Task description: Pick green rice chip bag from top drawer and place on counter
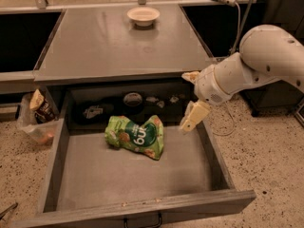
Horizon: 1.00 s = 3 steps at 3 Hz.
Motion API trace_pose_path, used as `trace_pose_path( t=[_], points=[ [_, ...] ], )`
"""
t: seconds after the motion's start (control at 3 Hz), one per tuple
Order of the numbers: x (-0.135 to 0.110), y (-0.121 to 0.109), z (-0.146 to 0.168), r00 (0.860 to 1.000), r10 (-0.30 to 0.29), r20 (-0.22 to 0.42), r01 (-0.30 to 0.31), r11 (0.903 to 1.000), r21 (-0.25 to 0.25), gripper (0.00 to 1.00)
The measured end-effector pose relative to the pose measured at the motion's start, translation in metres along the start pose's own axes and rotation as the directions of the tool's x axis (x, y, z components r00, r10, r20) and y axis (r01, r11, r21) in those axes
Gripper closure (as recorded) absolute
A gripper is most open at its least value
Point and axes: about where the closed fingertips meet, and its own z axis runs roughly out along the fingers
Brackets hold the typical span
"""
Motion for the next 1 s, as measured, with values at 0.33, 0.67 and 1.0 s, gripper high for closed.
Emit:
trace_pose_path(
  t=[0.33,0.67,1.0],
  points=[
    [0.012,0.008,0.035,0.997,0.007,0.079,-0.003,0.9987,-0.051,0.0],
    [0.024,0.028,0.095,0.979,0.028,0.202,0.005,0.9868,-0.162,0.0],
    [0.033,0.048,0.141,0.961,0.056,0.272,0.016,0.9668,-0.255,0.0]
  ],
)
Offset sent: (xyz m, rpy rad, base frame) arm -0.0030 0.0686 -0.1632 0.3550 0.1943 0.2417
